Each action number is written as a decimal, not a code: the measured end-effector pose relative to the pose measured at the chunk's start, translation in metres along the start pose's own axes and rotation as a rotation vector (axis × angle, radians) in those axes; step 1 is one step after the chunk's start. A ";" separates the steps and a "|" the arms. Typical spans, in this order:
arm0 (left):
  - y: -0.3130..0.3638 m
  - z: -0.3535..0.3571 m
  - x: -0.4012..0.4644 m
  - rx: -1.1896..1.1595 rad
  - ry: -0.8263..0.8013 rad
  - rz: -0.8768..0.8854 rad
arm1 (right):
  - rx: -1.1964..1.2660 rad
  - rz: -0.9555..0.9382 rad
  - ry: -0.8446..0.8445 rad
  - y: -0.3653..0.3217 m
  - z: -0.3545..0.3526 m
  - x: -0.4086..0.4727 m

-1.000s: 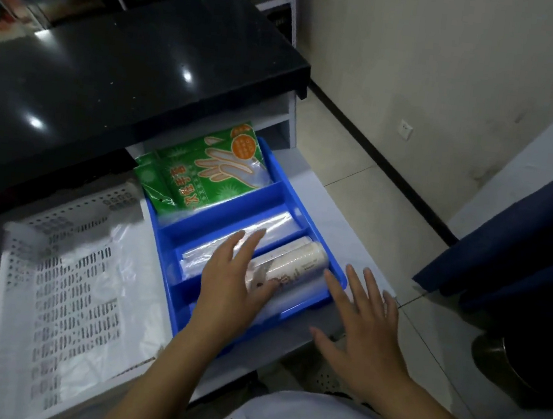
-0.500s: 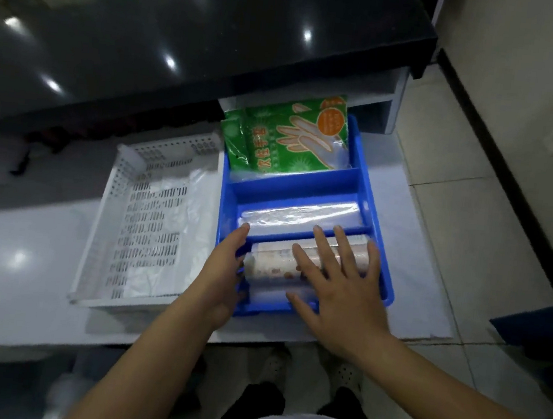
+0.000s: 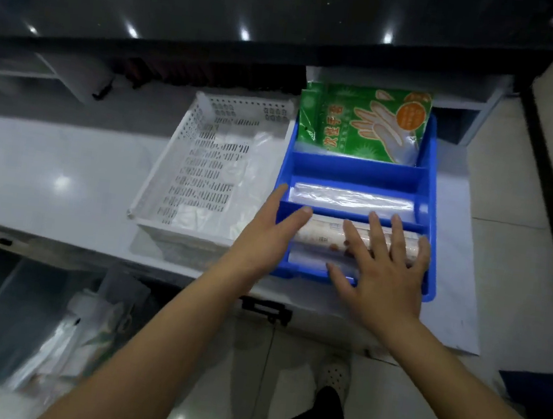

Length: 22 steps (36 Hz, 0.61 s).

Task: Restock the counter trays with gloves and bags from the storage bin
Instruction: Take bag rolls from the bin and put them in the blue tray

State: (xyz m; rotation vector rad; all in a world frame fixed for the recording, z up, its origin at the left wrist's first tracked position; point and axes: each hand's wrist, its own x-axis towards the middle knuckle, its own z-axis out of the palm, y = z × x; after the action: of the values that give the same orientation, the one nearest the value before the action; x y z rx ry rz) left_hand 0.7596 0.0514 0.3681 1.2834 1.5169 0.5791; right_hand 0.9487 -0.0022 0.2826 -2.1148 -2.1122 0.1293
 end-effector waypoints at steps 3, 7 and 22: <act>-0.011 -0.017 -0.044 0.162 -0.023 0.232 | -0.023 0.048 -0.028 -0.002 -0.006 0.000; -0.060 -0.060 -0.110 0.454 0.072 0.325 | -0.032 0.016 0.015 -0.048 -0.032 -0.014; -0.349 -0.207 -0.349 0.544 0.387 -0.346 | 0.047 -0.412 -0.448 -0.346 0.068 -0.210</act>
State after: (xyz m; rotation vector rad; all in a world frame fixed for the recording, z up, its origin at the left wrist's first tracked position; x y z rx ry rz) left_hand 0.3928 -0.3292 0.2831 1.3027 2.2724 0.1924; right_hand 0.5953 -0.2099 0.2634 -1.6915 -2.7101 0.6455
